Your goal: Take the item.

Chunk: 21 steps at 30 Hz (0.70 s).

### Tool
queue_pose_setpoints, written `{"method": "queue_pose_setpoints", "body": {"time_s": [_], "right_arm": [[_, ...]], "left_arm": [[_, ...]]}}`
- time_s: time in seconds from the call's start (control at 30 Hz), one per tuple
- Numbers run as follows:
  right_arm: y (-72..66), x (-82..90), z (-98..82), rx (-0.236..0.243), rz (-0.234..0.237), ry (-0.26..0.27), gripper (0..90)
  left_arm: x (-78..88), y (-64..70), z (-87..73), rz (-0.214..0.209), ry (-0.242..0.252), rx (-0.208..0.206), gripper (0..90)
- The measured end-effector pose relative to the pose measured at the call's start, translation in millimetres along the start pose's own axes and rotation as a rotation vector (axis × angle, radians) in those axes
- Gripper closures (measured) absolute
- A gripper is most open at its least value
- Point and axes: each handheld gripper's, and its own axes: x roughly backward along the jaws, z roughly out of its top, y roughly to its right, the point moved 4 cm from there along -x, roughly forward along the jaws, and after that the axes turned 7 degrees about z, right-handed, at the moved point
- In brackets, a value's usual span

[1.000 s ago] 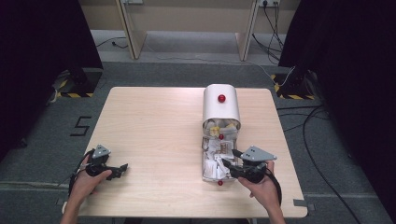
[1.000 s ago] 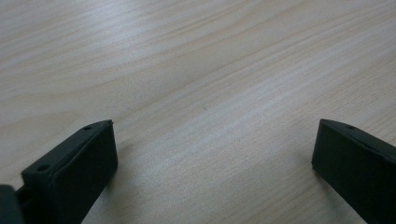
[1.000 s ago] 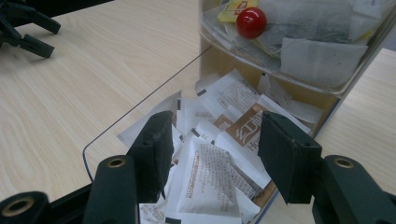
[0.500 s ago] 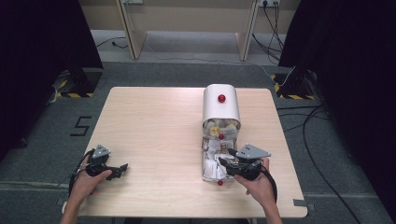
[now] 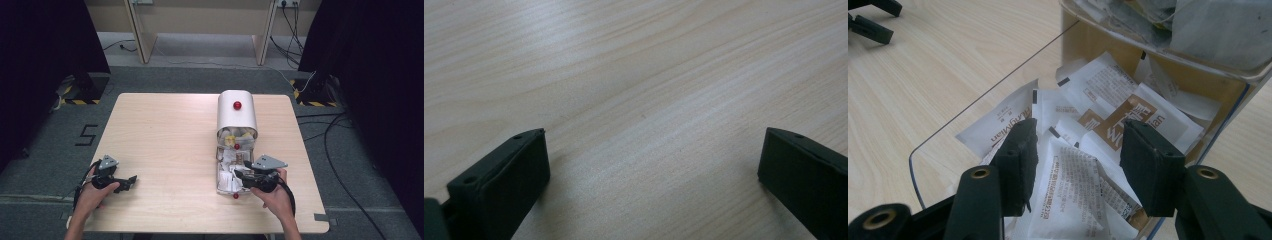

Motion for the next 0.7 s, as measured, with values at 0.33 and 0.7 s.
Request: {"method": "queue_pose_setpoints", "body": {"time_s": [0.33, 0.7], "right_arm": [[2.3, -5.4, -6.0, -0.018, 0.010, -0.025, 53.5], [1.6, -8.9, -10.1, -0.003, 0.015, -0.052, 65.9]], "left_arm": [[0.0, 0.0, 0.0, 0.000, 0.000, 0.000, 0.0], [0.0, 0.0, 0.0, 0.000, 0.000, 0.000, 0.0]]}}
